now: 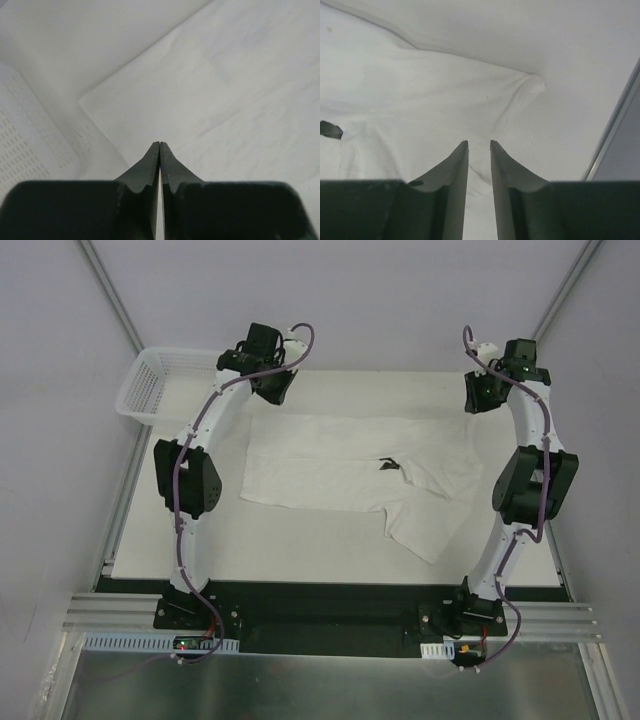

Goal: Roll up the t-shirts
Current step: Fold the T-shirt at the center of the board.

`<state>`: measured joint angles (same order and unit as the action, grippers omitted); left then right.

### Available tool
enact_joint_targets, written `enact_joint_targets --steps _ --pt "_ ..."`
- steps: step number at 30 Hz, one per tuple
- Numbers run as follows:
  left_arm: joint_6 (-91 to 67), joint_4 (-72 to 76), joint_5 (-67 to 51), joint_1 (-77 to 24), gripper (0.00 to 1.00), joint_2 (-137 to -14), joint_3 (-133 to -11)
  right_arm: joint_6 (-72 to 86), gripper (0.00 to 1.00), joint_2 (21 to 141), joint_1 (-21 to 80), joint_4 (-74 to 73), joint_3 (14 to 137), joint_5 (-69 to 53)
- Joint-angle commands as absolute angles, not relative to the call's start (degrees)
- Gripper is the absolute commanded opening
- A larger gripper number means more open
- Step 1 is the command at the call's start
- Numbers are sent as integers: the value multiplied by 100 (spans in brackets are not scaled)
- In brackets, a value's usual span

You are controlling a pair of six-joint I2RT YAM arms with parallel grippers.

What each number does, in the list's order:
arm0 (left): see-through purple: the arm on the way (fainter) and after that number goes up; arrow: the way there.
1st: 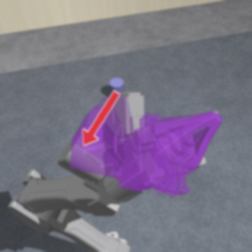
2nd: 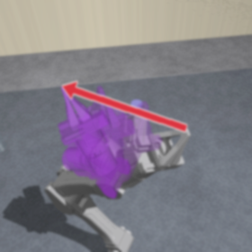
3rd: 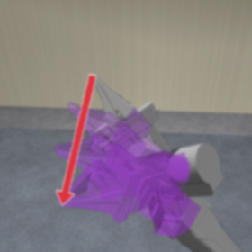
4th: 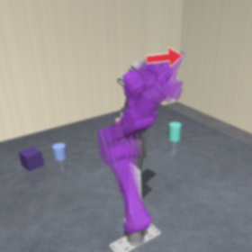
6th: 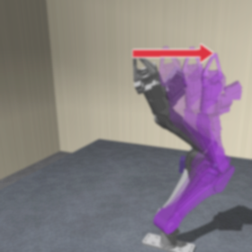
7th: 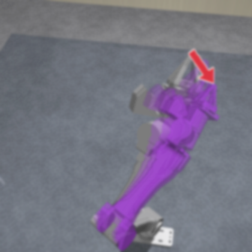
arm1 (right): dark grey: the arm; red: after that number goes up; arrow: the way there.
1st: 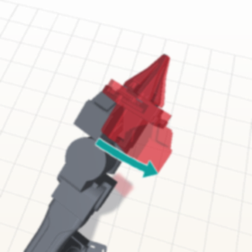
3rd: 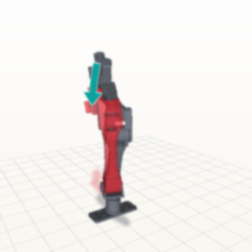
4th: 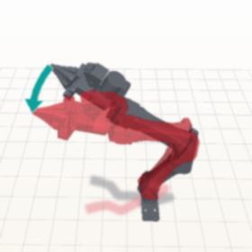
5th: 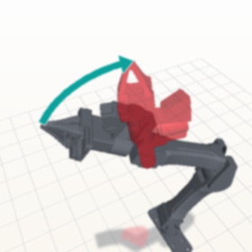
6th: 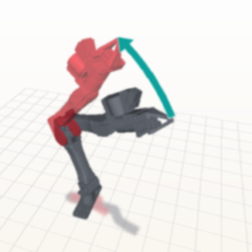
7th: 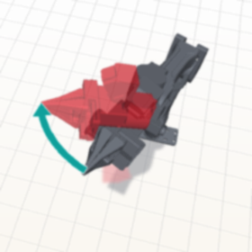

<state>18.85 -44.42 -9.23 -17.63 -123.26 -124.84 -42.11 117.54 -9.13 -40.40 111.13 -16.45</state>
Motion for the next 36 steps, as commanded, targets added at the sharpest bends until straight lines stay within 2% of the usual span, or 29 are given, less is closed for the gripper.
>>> enact_joint_targets --steps 1,2,4,5,7,10,14,23,36 --pt "1907 -4693 -1151 -1705 0 -12059 -11752 -4886 19 12022 -975 -4894 11074 -2029" --pt "1916 -4763 -1177 -1705 0 -11998 -11655 -4939 16 12076 -958 -5278 11170 -2126" --pt "1925 -4834 -1256 -1705 0 -11936 -11383 -4913 17 12068 -845 -5492 11145 -2407" --pt "1934 -4895 -1266 -1705 0 -11857 -11286 -4887 19 11928 -783 -5519 11040 -2487" --pt "1899 -4913 -1196 -1705 0 -11769 -10987 -4922 35 11673 -547 -5476 10470 -2715" --pt "1890 -4922 -1055 -1705 0 -11611 -10601 -5176 41 11111 -143 -5292 9523 -2856" --pt "1916 -4922 -984 -1670 0 -11400 -10310 -5449 41 10802 350 -5036 8833 -2760" --pt "1916 -5027 -976 -1477 0 -11364 -10248 -5212 43 11144 738 -5106 9141 -2532" --pt "1925 -5080 -993 -1283 0 -11601 -10582 -5168 45 11408 1309 -5098 9105 -1425"
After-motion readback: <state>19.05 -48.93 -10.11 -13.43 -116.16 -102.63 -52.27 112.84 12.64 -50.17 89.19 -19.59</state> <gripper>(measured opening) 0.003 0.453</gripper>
